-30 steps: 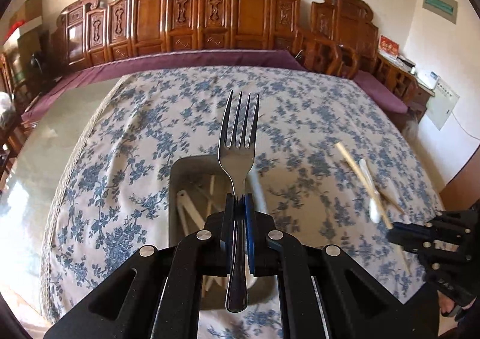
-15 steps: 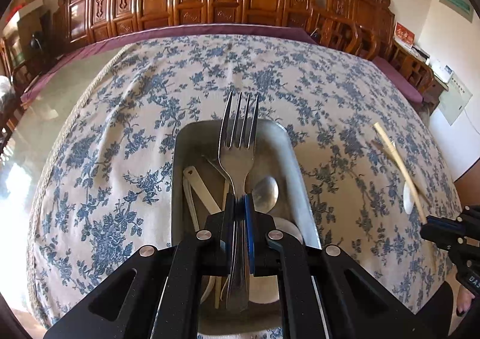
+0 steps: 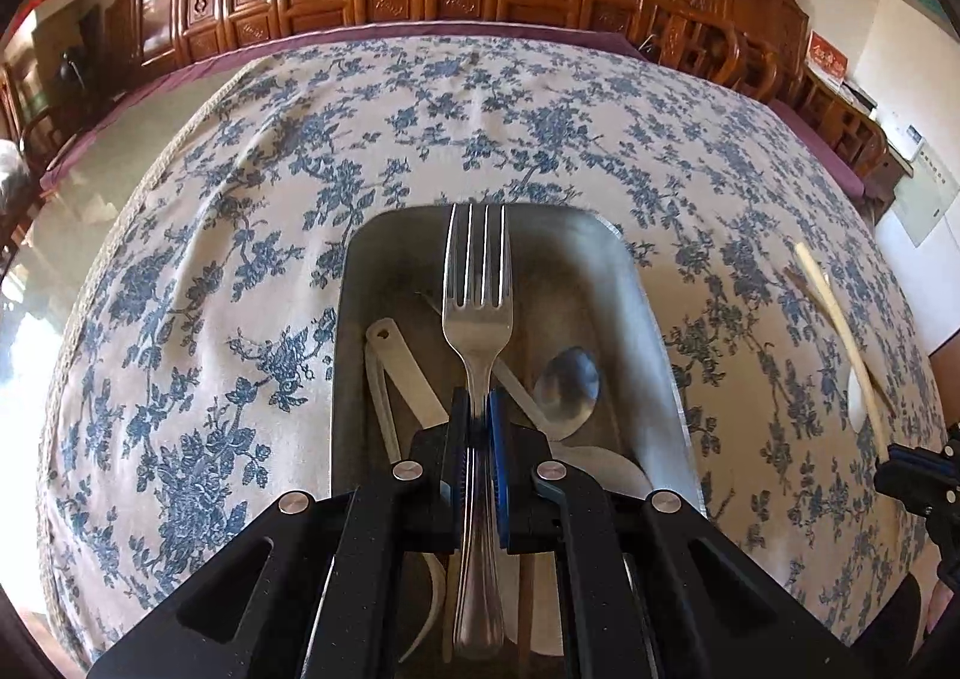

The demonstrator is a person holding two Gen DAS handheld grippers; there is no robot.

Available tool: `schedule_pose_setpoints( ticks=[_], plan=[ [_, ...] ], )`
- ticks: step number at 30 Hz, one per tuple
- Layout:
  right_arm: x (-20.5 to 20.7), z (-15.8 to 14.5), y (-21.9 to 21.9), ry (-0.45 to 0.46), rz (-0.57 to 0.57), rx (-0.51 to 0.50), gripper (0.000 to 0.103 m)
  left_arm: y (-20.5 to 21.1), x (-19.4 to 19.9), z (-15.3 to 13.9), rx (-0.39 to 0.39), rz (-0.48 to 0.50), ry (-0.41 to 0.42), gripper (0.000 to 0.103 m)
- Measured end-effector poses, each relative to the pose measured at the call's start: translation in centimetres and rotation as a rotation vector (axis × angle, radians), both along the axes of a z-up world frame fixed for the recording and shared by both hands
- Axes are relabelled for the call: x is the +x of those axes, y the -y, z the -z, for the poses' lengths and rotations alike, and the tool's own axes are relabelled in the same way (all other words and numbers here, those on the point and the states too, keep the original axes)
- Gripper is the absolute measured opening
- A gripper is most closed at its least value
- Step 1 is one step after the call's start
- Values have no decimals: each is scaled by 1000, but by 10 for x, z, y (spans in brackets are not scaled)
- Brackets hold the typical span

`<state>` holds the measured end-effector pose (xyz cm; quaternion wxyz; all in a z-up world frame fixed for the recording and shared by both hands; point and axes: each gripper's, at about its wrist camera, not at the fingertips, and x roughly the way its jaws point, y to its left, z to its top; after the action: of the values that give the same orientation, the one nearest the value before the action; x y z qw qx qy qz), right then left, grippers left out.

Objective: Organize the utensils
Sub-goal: 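Lower the metal fork into the tray and open the left tool, then lower the wooden chopstick into the tray and open the right tool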

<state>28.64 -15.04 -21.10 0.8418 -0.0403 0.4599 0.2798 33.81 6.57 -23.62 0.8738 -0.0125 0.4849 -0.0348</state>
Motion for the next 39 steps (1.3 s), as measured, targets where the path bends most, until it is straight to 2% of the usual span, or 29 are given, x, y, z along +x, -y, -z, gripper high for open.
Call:
schedule_pose_setpoints(
  ticks=[9,18,28,35,39],
  plan=[
    [-1,2,-5,-5,-2,-8,6,4,1,4,31,6,-14,6],
    [-2,-13,-26,16,-19,3,6,-7,-20,-16,16,7,29,6],
    [3,-25,-80,10,-64,45,6,-45,-50,-48,7,-18,76,7],
    [15,-20,-109,-45,-31,91,6,-70,-71,-65,22,-25,111,7],
    [25,-15,-122,-64,-8,84,6,-83,-82,-71,21,-31,129,7]
  ],
)
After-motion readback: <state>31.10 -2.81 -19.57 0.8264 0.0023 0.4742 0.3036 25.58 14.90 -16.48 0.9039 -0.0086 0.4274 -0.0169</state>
